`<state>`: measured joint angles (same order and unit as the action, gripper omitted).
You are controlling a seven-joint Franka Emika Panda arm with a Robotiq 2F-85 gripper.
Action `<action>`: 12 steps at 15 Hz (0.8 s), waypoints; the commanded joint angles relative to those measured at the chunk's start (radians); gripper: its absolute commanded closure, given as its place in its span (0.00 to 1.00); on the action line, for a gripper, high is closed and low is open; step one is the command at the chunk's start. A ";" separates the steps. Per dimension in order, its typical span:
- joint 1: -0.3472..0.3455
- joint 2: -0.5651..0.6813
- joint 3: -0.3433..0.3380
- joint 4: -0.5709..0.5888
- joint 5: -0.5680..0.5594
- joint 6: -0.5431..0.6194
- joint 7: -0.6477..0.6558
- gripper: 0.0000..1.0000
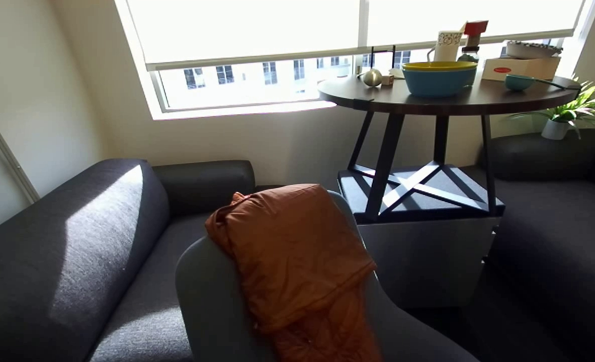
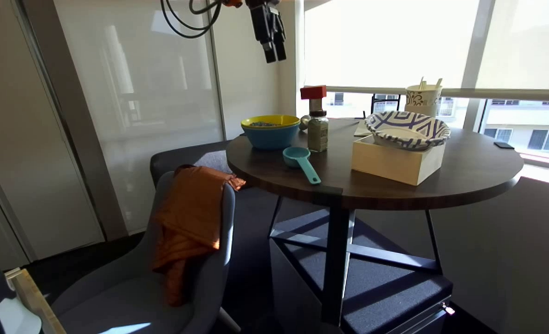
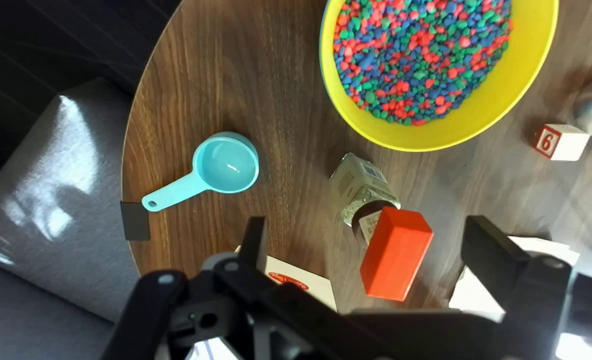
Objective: Take the block off of the bottle
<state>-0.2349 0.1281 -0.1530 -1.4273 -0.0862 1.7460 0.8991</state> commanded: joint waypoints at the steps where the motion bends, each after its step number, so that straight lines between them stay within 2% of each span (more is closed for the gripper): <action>1: -0.007 0.161 -0.038 0.189 0.089 -0.039 -0.022 0.00; 3: -0.019 0.240 -0.049 0.275 0.140 -0.085 -0.007 0.00; 4: -0.009 0.140 -0.036 0.130 0.082 -0.013 -0.008 0.00; 6: -0.013 0.200 -0.044 0.190 0.104 -0.034 -0.008 0.00; 12: -0.034 0.281 -0.045 0.271 0.163 -0.047 0.031 0.00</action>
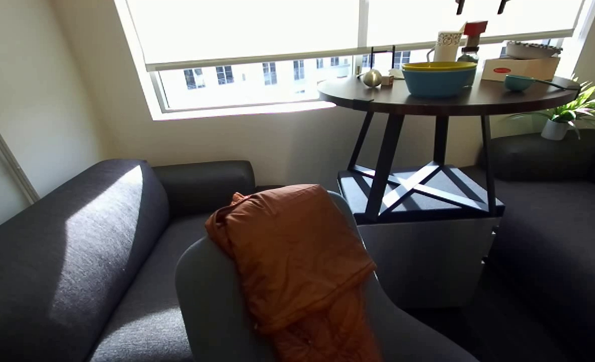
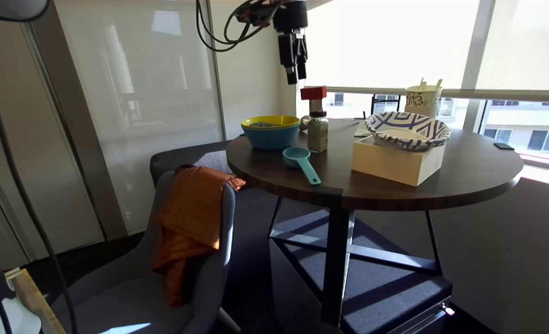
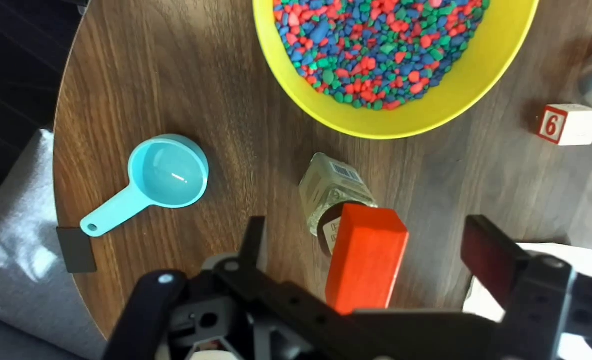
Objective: Take the block off of the bottle
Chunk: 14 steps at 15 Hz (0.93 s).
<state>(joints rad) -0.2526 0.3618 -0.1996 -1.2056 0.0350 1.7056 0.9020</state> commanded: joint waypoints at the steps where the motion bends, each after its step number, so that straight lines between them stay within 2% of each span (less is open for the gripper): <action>1: -0.020 0.058 0.001 0.058 0.048 -0.005 0.037 0.00; 11: -0.039 0.138 -0.004 0.165 0.040 -0.014 0.120 0.00; 14: -0.039 0.162 -0.008 0.196 0.029 -0.028 0.135 0.05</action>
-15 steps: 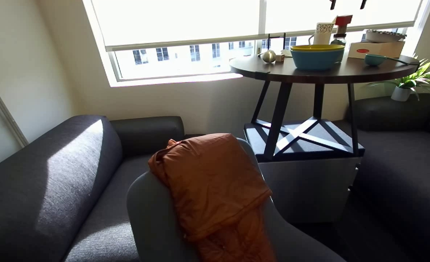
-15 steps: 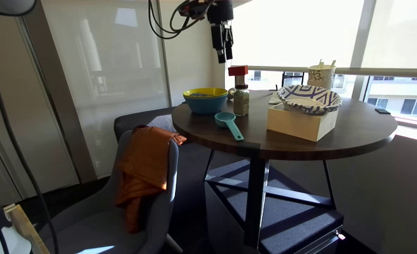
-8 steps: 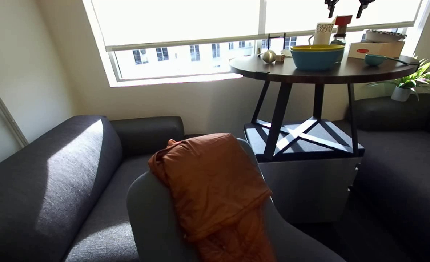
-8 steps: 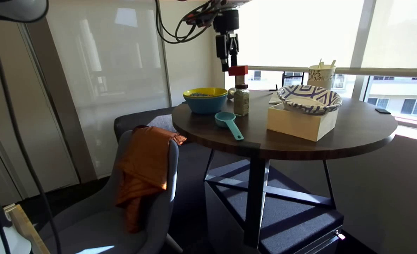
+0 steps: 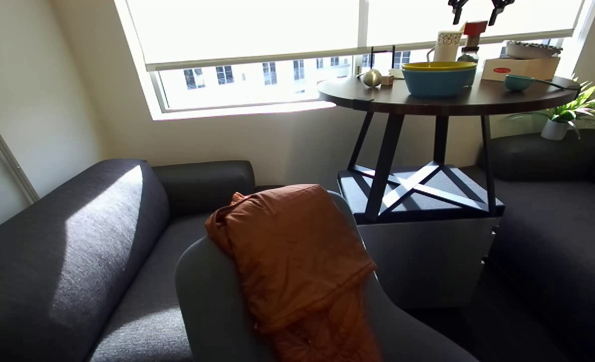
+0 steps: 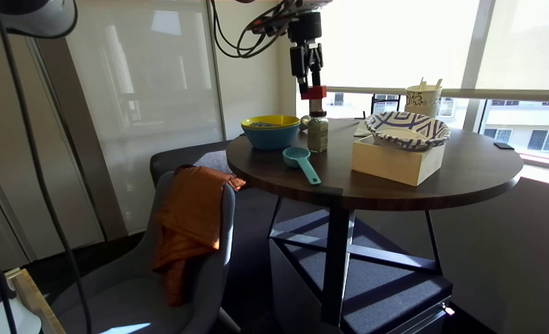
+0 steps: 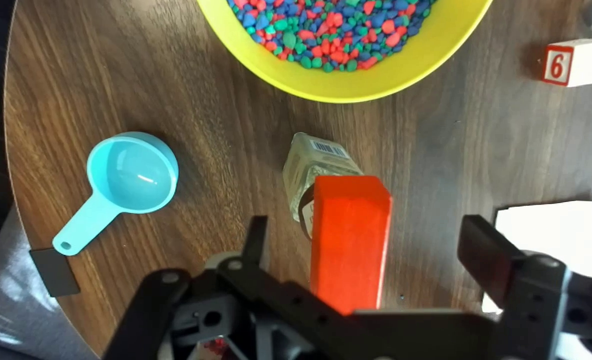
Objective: Take the block off of the bottle
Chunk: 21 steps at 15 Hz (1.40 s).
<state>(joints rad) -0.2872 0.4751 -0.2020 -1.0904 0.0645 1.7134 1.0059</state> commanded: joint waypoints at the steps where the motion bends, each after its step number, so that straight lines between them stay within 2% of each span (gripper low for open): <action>1: -0.004 0.056 -0.008 0.090 -0.002 -0.040 0.034 0.06; 3: -0.004 0.073 -0.013 0.108 -0.006 -0.048 0.039 0.05; 7: -0.004 0.100 -0.024 0.147 -0.014 -0.075 0.036 0.11; 9: -0.002 0.109 -0.030 0.164 -0.017 -0.091 0.035 0.22; 10: -0.001 0.112 -0.032 0.170 -0.019 -0.097 0.034 0.37; 12: 0.001 0.116 -0.031 0.186 -0.023 -0.122 0.025 0.47; 18: 0.013 0.124 -0.042 0.232 -0.073 -0.182 0.031 0.91; 21: 0.001 0.114 -0.038 0.249 -0.066 -0.206 0.035 0.92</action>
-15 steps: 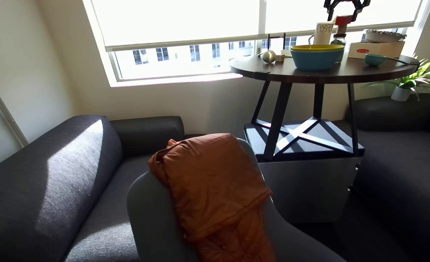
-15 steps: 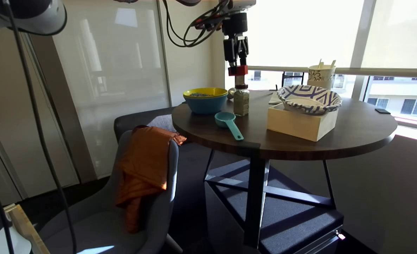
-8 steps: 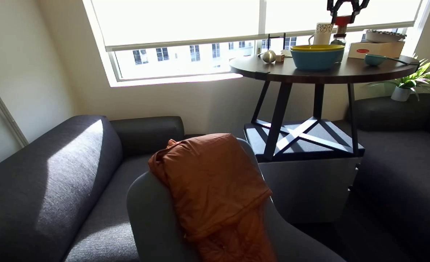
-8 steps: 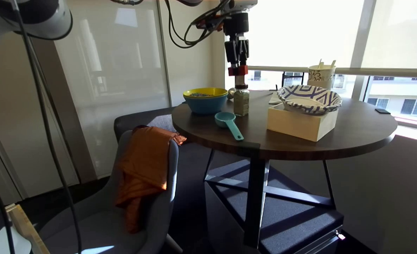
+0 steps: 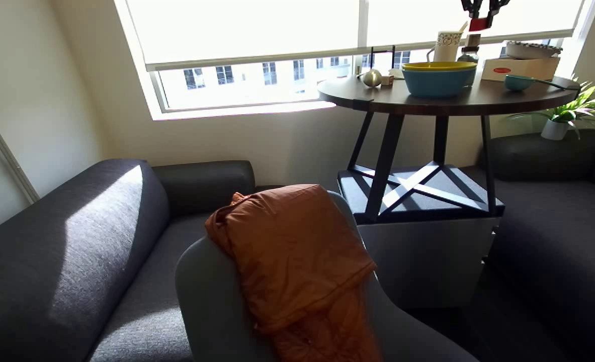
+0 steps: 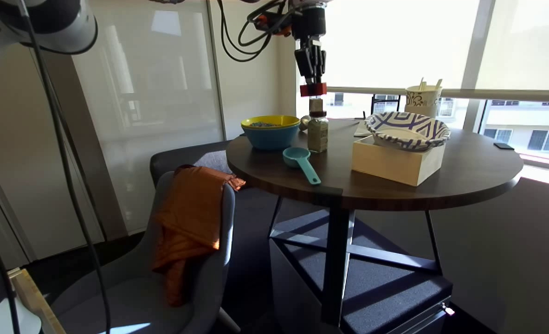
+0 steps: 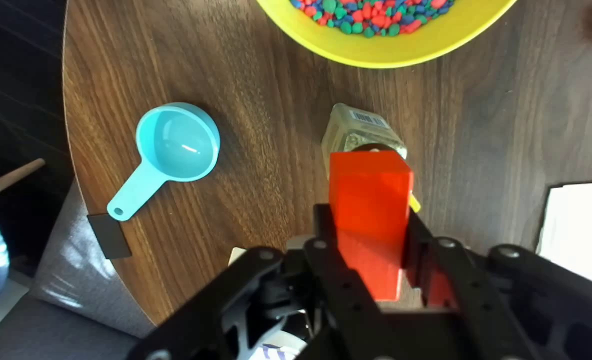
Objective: Take the block off of the bottle
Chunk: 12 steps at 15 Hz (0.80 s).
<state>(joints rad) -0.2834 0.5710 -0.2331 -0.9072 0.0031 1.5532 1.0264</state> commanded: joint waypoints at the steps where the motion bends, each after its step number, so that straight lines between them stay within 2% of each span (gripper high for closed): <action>1: -0.010 0.014 -0.005 0.070 0.008 -0.049 0.015 0.92; 5: -0.043 0.008 -0.019 0.073 0.022 -0.093 0.017 0.92; 7: -0.098 -0.004 0.001 0.049 0.071 -0.099 -0.103 0.92; 12: -0.216 -0.044 0.035 -0.043 0.171 0.005 -0.428 0.92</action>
<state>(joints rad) -0.4440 0.5687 -0.2277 -0.8754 0.1122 1.4998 0.7518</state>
